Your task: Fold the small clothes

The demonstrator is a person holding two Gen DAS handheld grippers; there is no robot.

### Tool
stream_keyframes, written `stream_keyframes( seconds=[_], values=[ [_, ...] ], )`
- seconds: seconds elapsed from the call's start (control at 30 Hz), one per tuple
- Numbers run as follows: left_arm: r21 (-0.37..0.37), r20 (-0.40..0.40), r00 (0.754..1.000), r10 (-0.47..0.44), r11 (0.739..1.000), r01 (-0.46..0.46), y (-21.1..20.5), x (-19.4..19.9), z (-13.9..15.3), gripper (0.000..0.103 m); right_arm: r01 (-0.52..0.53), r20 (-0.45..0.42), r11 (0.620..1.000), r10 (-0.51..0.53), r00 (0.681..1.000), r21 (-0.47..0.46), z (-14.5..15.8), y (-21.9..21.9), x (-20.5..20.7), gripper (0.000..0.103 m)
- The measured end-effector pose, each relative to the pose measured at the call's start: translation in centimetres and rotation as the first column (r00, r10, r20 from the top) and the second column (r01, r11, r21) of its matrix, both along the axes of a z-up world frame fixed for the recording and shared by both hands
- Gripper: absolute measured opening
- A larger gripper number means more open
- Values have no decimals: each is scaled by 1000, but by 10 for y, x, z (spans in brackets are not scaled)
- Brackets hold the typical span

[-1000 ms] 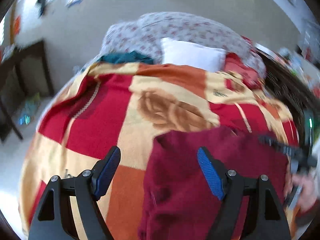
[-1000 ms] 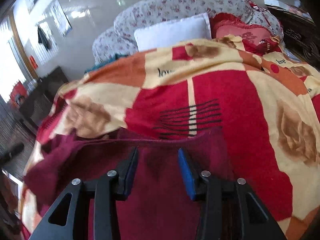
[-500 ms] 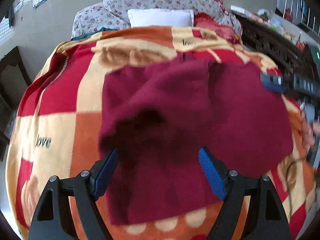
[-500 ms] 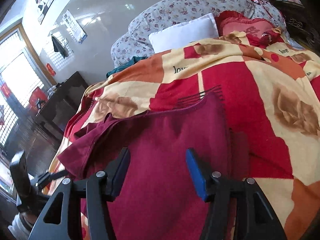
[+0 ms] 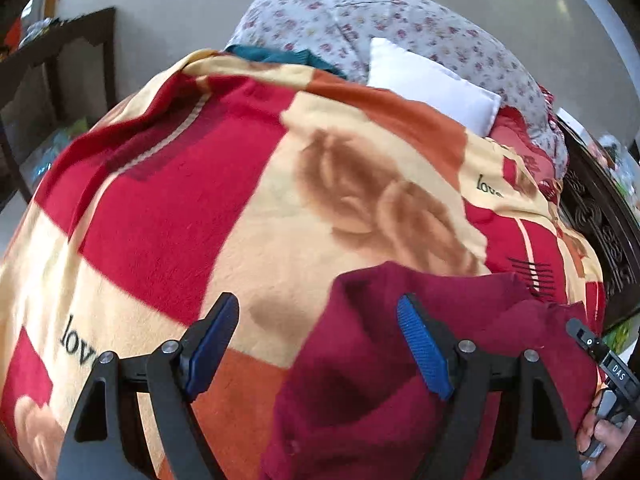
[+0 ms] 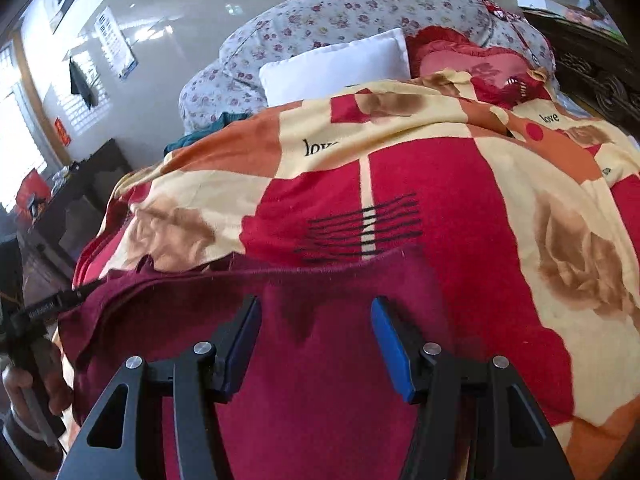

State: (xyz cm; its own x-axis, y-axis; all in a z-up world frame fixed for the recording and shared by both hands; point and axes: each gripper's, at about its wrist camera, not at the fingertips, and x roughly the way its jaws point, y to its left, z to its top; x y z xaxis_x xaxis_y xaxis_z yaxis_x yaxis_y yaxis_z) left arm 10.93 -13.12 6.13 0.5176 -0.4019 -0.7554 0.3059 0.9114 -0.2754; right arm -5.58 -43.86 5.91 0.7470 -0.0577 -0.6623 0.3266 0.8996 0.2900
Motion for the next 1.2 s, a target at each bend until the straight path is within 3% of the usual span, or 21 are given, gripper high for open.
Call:
stream_keyframes(
  seconds=[0.07,0.13,0.23,0.33,0.43,0.5,0.57,0.67,0.8,0.93,1.03,1.2],
  values=[
    [-34,18,1000,-11,999,11,9,-12,6,81,-11,31,1000,11,999,7,3,5,-6,62],
    [-15,69,996,-52,998,53,15,-31,17,81,-38,46,999,37,998,15,6,11,-13,62],
    [45,146,978,-147,989,141,21,-58,35,81,-97,71,995,95,993,33,13,25,-27,62],
    [102,177,961,-214,975,198,29,-83,42,81,-230,93,972,225,970,43,21,56,-31,62],
    [140,103,969,-227,967,212,33,-93,27,82,-340,27,938,342,939,-61,19,102,-14,61],
    [127,37,976,-213,970,207,36,-94,7,82,-405,-53,905,402,914,-131,5,136,8,50],
    [139,5,985,-171,976,168,39,-94,-10,82,-444,-107,886,432,895,-136,-12,160,33,44],
    [126,-27,993,-118,985,120,46,-93,-31,82,-428,-61,887,424,904,-171,-8,176,52,43],
    [112,1,992,-127,986,126,47,-94,-38,82,-394,49,913,401,915,-106,14,173,82,43],
    [115,31,990,-140,984,136,44,-96,-42,84,-361,18,927,365,931,-104,10,176,117,43],
    [105,46,988,-146,984,141,45,-96,-44,85,-337,-23,939,336,941,-67,-10,174,141,43],
    [100,52,986,-158,983,153,46,-97,-45,86,-337,-8,939,337,941,-73,-4,173,134,43]
  ],
)
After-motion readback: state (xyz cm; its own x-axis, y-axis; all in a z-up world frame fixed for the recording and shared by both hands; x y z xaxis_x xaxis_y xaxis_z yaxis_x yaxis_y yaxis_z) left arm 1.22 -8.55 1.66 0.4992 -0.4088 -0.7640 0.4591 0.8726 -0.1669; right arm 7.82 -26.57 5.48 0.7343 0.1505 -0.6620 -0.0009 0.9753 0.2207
